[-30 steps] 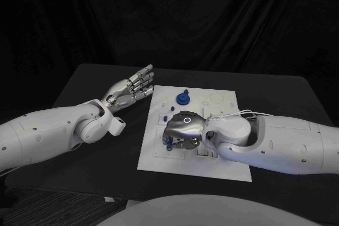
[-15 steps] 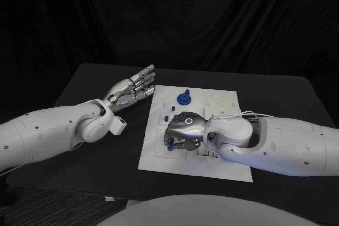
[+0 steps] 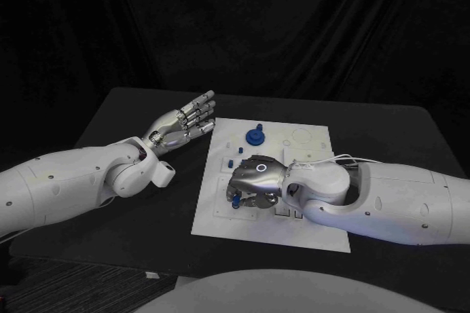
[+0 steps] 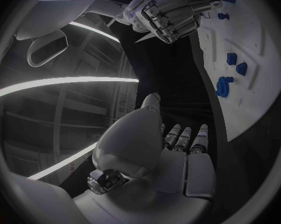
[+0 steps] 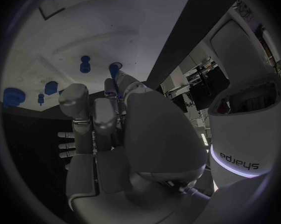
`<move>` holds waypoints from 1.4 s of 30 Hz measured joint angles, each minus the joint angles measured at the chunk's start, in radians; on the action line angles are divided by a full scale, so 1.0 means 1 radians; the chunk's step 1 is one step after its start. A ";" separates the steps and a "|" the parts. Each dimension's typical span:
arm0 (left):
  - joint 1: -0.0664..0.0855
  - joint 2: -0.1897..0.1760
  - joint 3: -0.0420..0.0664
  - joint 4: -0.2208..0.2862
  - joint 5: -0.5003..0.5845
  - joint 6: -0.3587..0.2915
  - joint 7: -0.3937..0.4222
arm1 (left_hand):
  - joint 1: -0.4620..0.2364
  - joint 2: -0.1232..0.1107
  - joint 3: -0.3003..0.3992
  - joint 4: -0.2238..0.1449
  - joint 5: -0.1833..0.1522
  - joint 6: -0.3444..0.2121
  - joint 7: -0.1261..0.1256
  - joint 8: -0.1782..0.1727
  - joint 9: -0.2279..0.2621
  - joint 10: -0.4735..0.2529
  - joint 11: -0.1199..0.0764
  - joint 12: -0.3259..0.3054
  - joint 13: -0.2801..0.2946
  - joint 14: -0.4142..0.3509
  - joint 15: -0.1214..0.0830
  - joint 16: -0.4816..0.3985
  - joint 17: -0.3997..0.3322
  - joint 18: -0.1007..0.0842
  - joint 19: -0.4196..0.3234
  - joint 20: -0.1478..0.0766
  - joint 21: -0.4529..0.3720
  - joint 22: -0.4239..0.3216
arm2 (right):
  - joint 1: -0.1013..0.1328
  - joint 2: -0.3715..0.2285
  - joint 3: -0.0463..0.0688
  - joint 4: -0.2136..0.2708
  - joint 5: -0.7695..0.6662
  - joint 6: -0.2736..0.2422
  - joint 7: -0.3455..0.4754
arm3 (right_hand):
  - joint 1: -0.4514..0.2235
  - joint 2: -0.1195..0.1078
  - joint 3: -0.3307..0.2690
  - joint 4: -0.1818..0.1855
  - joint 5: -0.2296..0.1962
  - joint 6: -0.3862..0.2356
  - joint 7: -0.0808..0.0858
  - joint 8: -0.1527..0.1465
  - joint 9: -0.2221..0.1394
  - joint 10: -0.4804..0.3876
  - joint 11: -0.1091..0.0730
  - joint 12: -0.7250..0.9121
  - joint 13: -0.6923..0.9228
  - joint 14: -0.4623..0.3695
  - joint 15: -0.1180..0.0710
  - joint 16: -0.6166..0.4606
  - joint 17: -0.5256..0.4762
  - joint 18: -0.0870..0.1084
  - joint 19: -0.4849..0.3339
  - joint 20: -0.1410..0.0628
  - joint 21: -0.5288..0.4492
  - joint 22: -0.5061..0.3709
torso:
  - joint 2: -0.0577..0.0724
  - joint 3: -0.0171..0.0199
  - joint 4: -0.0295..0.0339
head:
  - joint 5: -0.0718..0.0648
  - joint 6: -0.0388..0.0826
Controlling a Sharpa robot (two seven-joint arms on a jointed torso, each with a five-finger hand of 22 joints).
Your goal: Assemble the parts on the task board
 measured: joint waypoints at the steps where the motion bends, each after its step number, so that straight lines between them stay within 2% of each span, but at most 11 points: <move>1: 0.000 0.000 0.000 0.000 0.000 0.000 0.000 | 0.000 0.000 -0.001 -0.001 0.000 -0.002 0.002 0.000 0.000 0.000 0.000 0.000 0.000 0.000 0.000 0.000 0.000 0.000 0.000 0.000 0.000 0.000 | 0.000 0.000 0.000 0.000 0.000 0.000 0.000 | 0.000 0.000 0.000 0.000 0.000 0.000 0.000 0.000 0.000 0.000 0.000 0.000 0.000 0.000 0.000 0.000 0.000 0.000 0.000 0.000 0.000 0.000 | 0.000 0.0000 -0.0001 | 0.000 0.000; 23: -0.001 0.001 0.000 -0.003 0.000 0.008 -0.006 | 0.000 0.000 -0.003 -0.003 0.000 0.000 0.007 0.000 0.001 0.000 0.000 0.000 -0.001 0.000 0.000 0.000 -0.001 0.000 0.000 0.000 0.000 0.000 | -0.003 -0.006 0.000 0.004 0.000 0.000 -0.003 | -0.004 -0.004 0.000 0.000 0.000 -0.004 0.004 0.000 -0.001 0.000 0.000 0.000 0.000 0.000 0.000 0.000 0.000 0.000 0.000 0.000 -0.005 0.000 | -0.001 -0.0005 0.0007 | 0.001 0.000; 28: -0.002 0.002 0.000 -0.005 0.000 0.009 -0.007 | 0.000 0.000 -0.003 -0.003 0.000 0.000 0.007 0.000 0.001 0.000 0.000 0.000 -0.001 0.000 0.000 0.000 -0.001 0.000 0.000 0.000 0.000 0.000 | -0.005 -0.006 -0.001 0.002 0.000 0.000 -0.004 | -0.023 -0.010 0.000 0.000 0.000 -0.022 0.008 -0.018 -0.001 0.000 0.000 -0.012 0.001 -0.004 0.004 -0.004 -0.001 0.000 -0.004 0.004 -0.010 0.000 | -0.001 -0.0005 0.0008 | -0.002 0.000; 32: -0.002 0.003 0.000 -0.005 0.000 0.010 -0.008 | 0.000 0.000 -0.003 -0.003 0.000 0.000 0.007 0.000 0.001 0.000 0.000 0.000 -0.001 0.000 0.000 0.000 0.000 0.000 0.000 0.000 0.000 0.000 | -0.007 -0.005 -0.001 -0.002 -0.001 0.001 -0.005 | -0.036 -0.018 0.000 0.000 -0.010 -0.050 0.018 -0.037 -0.009 -0.015 0.015 -0.025 0.001 -0.007 0.007 -0.004 -0.001 0.000 -0.007 0.007 -0.012 0.000 | 0.000 -0.0005 0.0012 | -0.002 0.000; 34: -0.002 0.003 0.000 -0.005 0.000 0.011 -0.009 | 0.000 0.000 -0.003 -0.003 0.000 0.000 0.007 0.000 0.001 0.000 0.000 0.000 -0.001 0.000 0.000 0.000 0.000 0.000 0.000 0.000 0.000 0.000 | -0.008 -0.005 -0.002 -0.003 -0.001 0.002 -0.006 | -0.037 -0.018 0.000 0.000 -0.010 -0.055 0.023 -0.037 -0.012 -0.023 0.017 -0.027 0.001 -0.007 0.007 -0.004 -0.001 0.000 -0.007 0.007 -0.012 0.000 | 0.000 -0.0005 0.0012 | -0.002 0.000; 42: -0.003 0.002 0.000 -0.005 0.000 0.012 -0.011 | 0.000 0.000 0.000 -0.006 0.000 0.000 0.007 0.000 0.001 0.000 0.000 0.000 0.000 0.000 0.000 0.000 0.000 0.000 0.000 0.000 0.000 0.000 | -0.010 -0.008 -0.002 0.001 -0.001 0.003 -0.006 | -0.037 -0.018 0.000 0.000 -0.010 -0.055 0.023 -0.037 -0.011 -0.024 0.016 -0.027 0.000 -0.007 0.007 -0.004 -0.002 0.000 -0.007 0.007 -0.012 0.000 | -0.001 -0.0005 0.0011 | 0.001 0.000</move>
